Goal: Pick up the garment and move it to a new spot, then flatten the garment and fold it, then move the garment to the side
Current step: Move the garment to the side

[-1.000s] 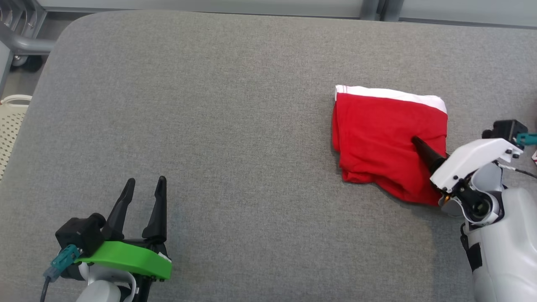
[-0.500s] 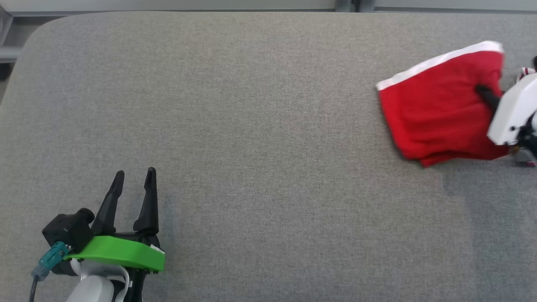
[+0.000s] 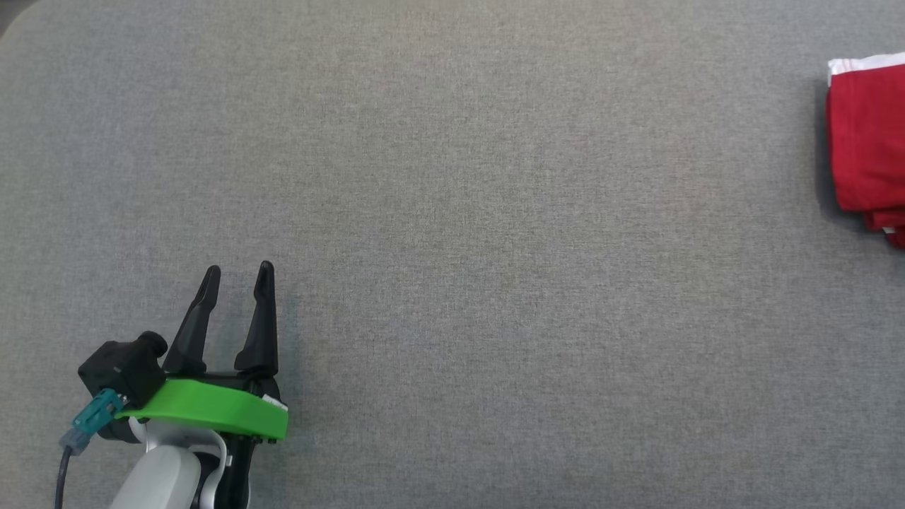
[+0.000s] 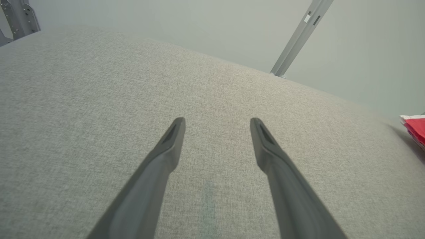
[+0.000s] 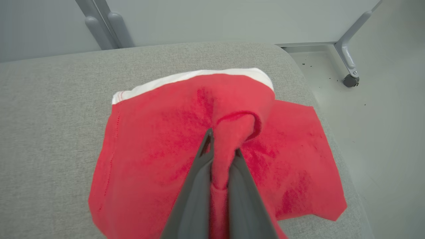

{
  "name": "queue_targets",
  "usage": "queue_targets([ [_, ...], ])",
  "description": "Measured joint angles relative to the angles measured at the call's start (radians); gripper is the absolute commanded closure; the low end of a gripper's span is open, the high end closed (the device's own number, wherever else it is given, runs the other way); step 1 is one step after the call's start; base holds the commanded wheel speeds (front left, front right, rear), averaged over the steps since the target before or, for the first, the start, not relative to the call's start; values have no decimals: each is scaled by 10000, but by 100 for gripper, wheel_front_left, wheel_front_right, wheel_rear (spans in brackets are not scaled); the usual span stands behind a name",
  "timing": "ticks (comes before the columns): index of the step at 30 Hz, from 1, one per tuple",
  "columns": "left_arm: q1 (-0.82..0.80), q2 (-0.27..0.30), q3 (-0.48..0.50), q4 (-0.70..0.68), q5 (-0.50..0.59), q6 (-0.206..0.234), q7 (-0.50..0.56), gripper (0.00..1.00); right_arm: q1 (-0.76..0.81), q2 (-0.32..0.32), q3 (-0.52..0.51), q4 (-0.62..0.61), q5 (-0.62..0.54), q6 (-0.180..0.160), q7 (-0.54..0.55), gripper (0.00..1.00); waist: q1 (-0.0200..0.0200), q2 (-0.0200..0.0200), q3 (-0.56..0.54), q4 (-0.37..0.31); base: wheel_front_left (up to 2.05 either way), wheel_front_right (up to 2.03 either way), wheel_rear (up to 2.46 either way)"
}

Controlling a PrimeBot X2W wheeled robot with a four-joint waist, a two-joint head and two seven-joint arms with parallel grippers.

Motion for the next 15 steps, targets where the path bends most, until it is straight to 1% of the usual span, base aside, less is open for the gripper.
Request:
queue_targets([
  [3, -106, -40, -65, 61, -2, -46, 17, 0, 8, -207, -42, 612, -642, 0, -305, 100, 0, 0, 175, 67, 0, 0, 0],
  [4, -153, -67, -79, 75, -2, -61, 17, 0, 14, -276, -48, 771, -892, 0, -462, 86, 0, 0, 224, 99, 0, 0, 0],
  [5, -182, -90, -94, 92, -2, -65, 17, 0, 23, -330, -65, 928, -1066, 0, -673, 47, 0, 0, 266, 134, 0, 0, 0],
  [6, -187, -107, -105, 113, -4, -79, 17, 0, 30, -372, -86, 1083, -1235, 0, -947, 0, 0, 0, 301, 170, 0, 0, 0],
  [9, -198, -127, -117, 194, -19, -102, 15, 0, 47, -426, -341, 1672, -1712, 0, -1599, 0, 0, 0, 360, 254, 0, 0, 0],
  [12, -201, -125, -107, 259, -46, -104, 15, 0, 93, -399, -562, 2305, -2059, 0, -1758, 0, 0, 0, 312, 265, 0, 0, 0],
  [15, -201, -104, -98, 276, -44, -98, 15, 0, 203, -326, -598, 2690, -2307, 0, -1994, 0, 0, 0, 204, 231, 0, 0, 0],
])
